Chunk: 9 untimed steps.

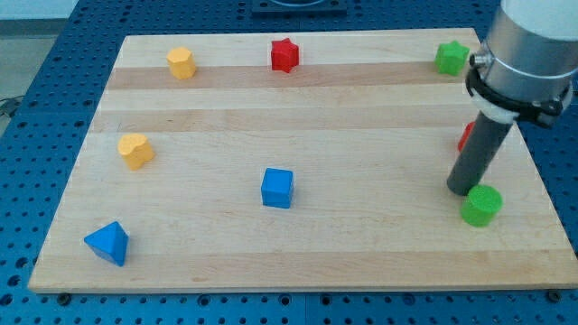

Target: Move the blue cube to the bottom center of the board

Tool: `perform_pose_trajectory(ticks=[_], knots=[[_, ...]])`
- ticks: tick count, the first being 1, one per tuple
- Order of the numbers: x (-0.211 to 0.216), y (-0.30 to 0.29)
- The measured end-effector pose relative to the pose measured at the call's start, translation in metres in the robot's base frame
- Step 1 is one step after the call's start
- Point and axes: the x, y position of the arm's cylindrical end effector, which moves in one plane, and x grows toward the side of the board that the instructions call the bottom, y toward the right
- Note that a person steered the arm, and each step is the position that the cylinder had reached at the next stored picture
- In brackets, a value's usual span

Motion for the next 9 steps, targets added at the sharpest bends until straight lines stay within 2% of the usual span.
perform_pose_trajectory(ticks=[2,3,4,5,6,7,8,9], knots=[[0.028,0.0],[0.029,0.0],[-0.008,0.025],[-0.012,0.028],[-0.012,0.004],[-0.013,-0.048],[-0.027,-0.091],[-0.061,-0.112]])
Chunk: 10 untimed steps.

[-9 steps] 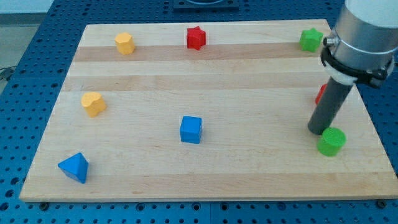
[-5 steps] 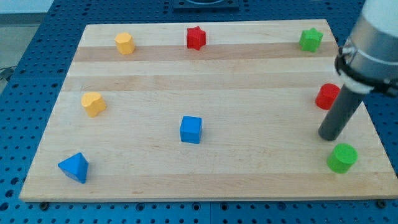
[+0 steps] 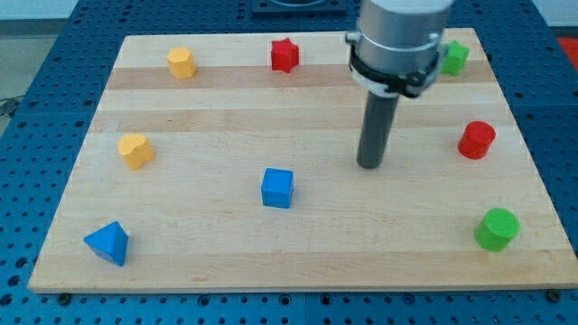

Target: Move the blue cube to the bottom center of the board

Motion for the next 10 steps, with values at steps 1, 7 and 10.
perform_pose_trajectory(ticks=[1,7,10], knots=[[-0.039,-0.022],[0.011,-0.128],[0.087,-0.113]])
